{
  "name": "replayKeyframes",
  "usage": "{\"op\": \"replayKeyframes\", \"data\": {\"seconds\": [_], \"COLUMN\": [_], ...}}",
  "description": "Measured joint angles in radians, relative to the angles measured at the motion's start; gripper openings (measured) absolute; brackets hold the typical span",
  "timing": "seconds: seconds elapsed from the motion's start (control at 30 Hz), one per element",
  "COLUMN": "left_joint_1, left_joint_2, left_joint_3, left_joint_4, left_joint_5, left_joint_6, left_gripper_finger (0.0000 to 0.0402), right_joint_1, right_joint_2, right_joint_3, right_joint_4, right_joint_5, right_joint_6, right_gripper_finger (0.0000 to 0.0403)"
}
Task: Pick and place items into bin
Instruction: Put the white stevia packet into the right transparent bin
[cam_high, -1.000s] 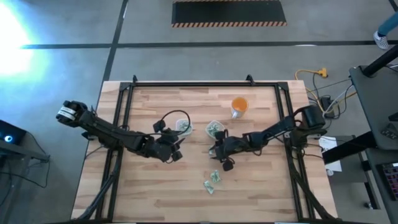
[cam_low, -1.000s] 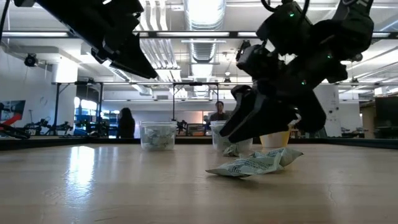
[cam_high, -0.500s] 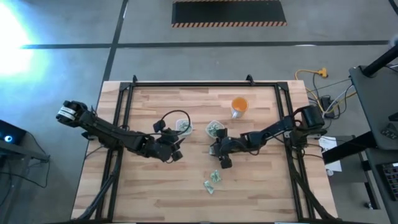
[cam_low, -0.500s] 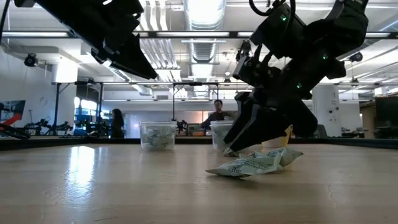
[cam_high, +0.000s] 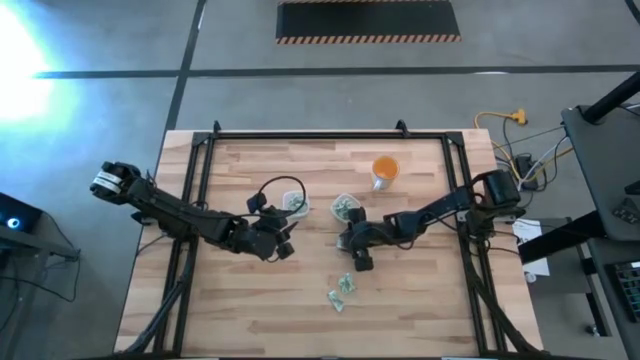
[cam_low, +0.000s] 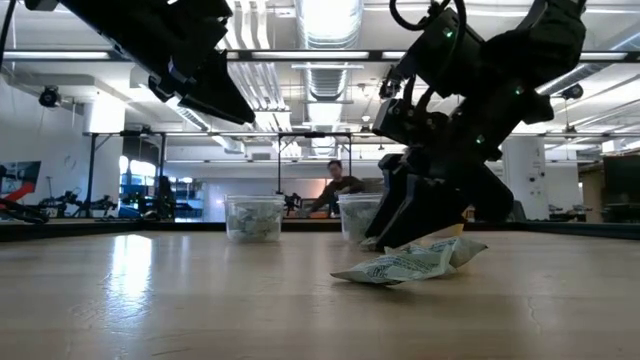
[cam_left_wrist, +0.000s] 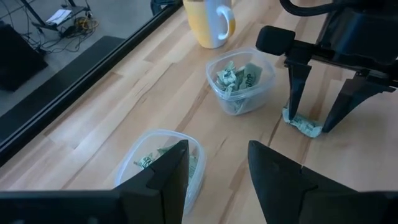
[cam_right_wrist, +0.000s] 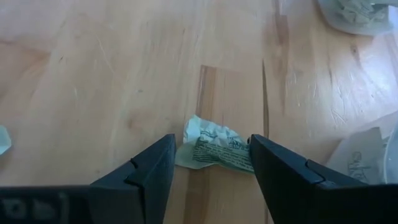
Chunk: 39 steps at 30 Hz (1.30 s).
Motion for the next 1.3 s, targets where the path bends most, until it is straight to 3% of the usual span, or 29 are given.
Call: {"op": "replayKeyframes", "data": {"seconds": [0.4,0.7,1.3], "left_joint_1": [-0.005,-0.006,-0.007], "left_joint_2": [0.0,0.0,0.001], "left_joint_3": [0.0,0.0,0.0], "left_joint_4": [0.001,0.004,0.003], "left_joint_5": [0.004,0.004,0.004], "left_joint_6": [0.0,-0.006,-0.019], "left_gripper_finger": [0.0148,0.0148,0.0148], "right_joint_1": [0.036,0.057,0.061], "right_joint_2": [0.0,0.0,-0.011], "right_joint_3": [0.001,0.0,-0.003], "right_joint_4": [-0.013,-0.014,-0.024], "right_joint_5": [-0.095,-0.101,-0.108], "right_joint_6": [-0.01,-0.024,-0.033], "right_gripper_finger": [0.0201,0.0195,0.0075]}}
